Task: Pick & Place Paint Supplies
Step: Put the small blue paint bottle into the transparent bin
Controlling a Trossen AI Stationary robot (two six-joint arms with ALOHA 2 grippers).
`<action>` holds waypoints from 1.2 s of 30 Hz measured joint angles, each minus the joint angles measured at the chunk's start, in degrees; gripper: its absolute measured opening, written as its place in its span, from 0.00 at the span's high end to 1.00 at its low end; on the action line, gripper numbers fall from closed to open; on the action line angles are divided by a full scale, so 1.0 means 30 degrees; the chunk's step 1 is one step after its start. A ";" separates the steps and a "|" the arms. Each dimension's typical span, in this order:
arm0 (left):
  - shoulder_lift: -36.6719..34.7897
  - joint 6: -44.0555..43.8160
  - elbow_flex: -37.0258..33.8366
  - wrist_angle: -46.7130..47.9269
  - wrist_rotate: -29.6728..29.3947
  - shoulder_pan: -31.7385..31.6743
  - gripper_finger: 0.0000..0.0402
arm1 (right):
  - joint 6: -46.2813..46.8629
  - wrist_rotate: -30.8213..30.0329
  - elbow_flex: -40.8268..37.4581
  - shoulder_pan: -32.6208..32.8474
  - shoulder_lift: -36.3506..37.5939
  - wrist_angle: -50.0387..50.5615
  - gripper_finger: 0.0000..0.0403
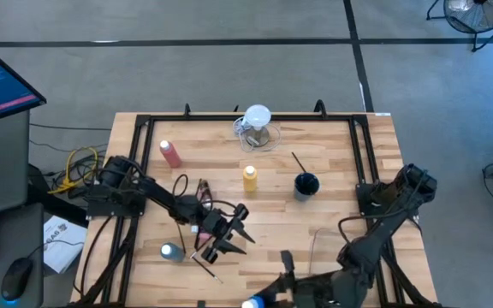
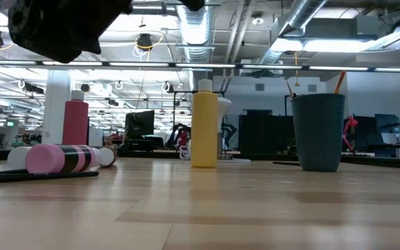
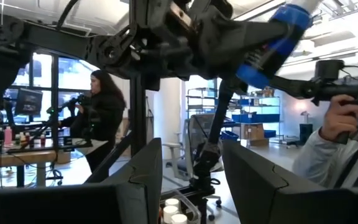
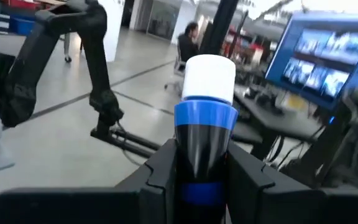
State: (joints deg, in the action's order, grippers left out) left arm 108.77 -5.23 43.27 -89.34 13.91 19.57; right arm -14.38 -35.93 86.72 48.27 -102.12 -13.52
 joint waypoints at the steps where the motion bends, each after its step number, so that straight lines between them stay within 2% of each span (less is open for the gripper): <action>1: 0.0000 0.0000 0.0000 0.0005 -0.0005 0.0119 0.67 | -0.0502 -0.0013 0.0000 0.0135 0.0090 -0.0222 0.78; 6: 0.0000 0.0199 0.0000 0.0000 -0.0042 0.0791 0.67 | -0.1415 0.0082 -0.1277 0.0256 0.0798 -0.2379 0.78; 11: 0.0000 0.0632 0.0000 -0.0092 -0.0254 0.1155 0.67 | -0.1257 0.0810 -0.5742 -0.0503 0.2336 -0.7649 0.78; 16: 0.0000 0.0819 0.0000 -0.0171 -0.1440 0.1219 0.67 | -0.1190 0.2049 -1.1947 -0.1345 0.4042 -1.7302 0.78; 18: 0.0000 0.1304 0.0000 -0.0180 -0.2871 0.1220 0.67 | -0.0782 0.2983 -1.4250 -0.1761 0.4334 -2.1715 0.78; 20: 0.0000 0.2104 0.0085 -0.0195 -0.5552 0.1287 0.67 | -0.0354 0.3900 -1.5965 -0.2296 0.4331 -2.4911 0.78; 22: 0.0000 0.2928 0.0550 -0.0196 -0.8250 0.1271 0.67 | -0.0216 0.3809 -1.6942 -0.2833 0.4297 -2.5439 0.78; 24: -0.0005 0.3581 0.1210 -0.0196 -0.9305 0.1066 0.67 | 0.0444 0.3096 -1.6964 -0.3555 0.4280 -2.4542 0.78; 31: -0.0044 0.3101 0.2244 0.3833 -0.8174 0.0877 0.64 | 0.1798 0.3534 -1.6089 -0.4508 0.4026 -2.2108 0.78; 36: -0.0044 0.2608 0.2120 0.4132 -0.8167 0.0876 0.55 | 0.1053 0.2928 -1.6028 -0.4083 0.4033 -2.2001 0.78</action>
State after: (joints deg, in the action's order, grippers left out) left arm 108.64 2.59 49.63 -76.95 -10.59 22.20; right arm -11.22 -27.14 38.63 36.02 -90.02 -79.53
